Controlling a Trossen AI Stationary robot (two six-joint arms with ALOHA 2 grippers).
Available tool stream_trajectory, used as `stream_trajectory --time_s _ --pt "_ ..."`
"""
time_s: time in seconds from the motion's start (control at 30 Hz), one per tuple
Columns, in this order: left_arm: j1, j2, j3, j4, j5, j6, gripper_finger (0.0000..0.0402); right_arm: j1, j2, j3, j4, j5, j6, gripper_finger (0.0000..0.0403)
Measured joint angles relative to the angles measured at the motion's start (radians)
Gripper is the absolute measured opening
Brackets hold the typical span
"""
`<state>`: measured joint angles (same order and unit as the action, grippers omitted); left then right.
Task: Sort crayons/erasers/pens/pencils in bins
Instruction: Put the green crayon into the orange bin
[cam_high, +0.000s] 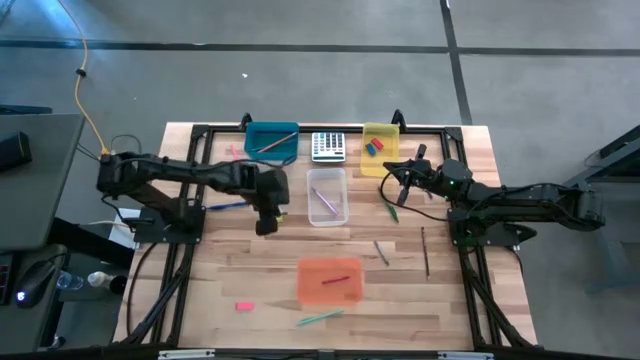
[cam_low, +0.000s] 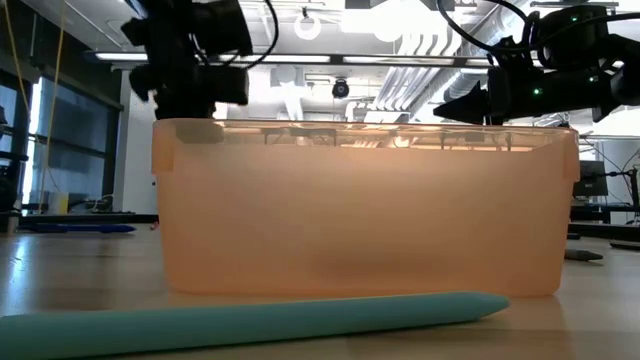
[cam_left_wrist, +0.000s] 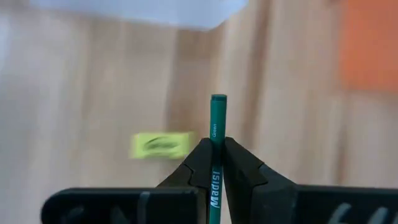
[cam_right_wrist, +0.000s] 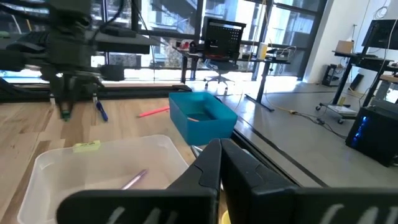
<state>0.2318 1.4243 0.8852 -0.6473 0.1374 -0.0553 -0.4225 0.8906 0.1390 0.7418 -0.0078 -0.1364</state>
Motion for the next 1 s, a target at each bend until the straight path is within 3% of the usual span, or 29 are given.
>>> stream_trajectory --time_s 0.43,0.57,0.8,1.0 --pt "-0.357 -0.003 0.002 0.391 0.005 -0.45 0.001 0.0 0.0 0.0 0.003 0.0 0.023 0.0" --pt "-0.433 0.0 0.002 0.512 -0.055 -0.544 0.001 0.0 0.0 0.0 0.003 0.0 0.023 0.0" --pt "-0.476 0.077 0.01 0.608 -0.175 -0.584 0.001 0.0 0.0 0.0 0.008 0.0 0.018 0.0" --pt "-0.473 0.24 0.161 0.596 -0.198 -0.54 0.001 0.006 0.0 0.0 0.008 0.0 0.03 0.0"
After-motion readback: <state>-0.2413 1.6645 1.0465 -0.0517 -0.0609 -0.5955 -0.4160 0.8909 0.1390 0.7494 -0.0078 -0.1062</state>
